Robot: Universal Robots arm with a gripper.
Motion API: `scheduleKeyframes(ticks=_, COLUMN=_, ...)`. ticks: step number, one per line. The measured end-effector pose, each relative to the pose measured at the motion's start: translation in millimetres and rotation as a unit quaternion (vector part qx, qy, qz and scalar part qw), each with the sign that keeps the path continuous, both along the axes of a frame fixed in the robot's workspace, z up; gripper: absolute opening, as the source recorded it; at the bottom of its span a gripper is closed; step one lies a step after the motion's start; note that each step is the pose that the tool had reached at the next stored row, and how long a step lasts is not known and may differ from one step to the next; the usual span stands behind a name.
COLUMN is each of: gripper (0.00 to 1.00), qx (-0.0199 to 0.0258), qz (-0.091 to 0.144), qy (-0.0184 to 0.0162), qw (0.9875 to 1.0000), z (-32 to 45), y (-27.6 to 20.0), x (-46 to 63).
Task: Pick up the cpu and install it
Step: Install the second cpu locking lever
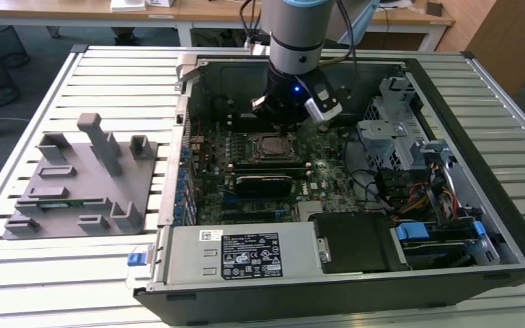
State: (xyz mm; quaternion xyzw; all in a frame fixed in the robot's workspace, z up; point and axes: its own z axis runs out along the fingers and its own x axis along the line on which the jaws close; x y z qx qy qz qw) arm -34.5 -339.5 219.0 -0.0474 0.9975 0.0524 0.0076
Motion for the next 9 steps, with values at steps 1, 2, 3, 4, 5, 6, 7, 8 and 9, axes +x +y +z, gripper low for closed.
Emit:
scheduleKeyframes(ticks=1, gripper=0.11, qx=0.0, qz=0.0, qy=0.0, qw=1.0, z=3.1, y=0.0, x=0.0)
scheduleKeyframes(ticks=2, gripper=0.11, qx=0.0, qz=0.0, qy=0.0, qw=1.0, z=6.4, y=0.0, x=0.0)
scheduleKeyframes(ticks=3, gripper=0.11, qx=0.0, qz=0.0, qy=0.0, qw=1.0, z=10.0, y=0.0, x=0.0)
scheduleKeyframes(ticks=4, gripper=0.11, qx=0.0001, qz=0.0, qy=-0.0001, qw=1.0, z=13.4, y=0.0, x=0.0)
scheduleKeyframes(ticks=5, gripper=0.11, qx=0.0, qz=0.0, qy=0.0, qw=1.0, z=17.2, y=0.0, x=0.0)
scheduleKeyframes(ticks=6, gripper=0.11, qx=0.0, qz=0.0, qy=0.0, qw=1.0, z=20.1, y=0.0, x=0.0)
scheduleKeyframes(ticks=7, gripper=0.11, qx=-0.0004, qz=0.0, qy=0.0001, qw=1.0, z=21.4, y=0.0, x=0.0)
scheduleKeyframes(ticks=8, gripper=0.11, qx=-0.0016, qz=0.0, qy=-0.0001, qw=1.0, z=21.4, y=0.1, x=0.1)
scheduleKeyframes(ticks=9, gripper=0.11, qx=-0.0021, qz=0.0, qy=0.0, qw=1.0, z=21.4, y=0.0, x=0.1)
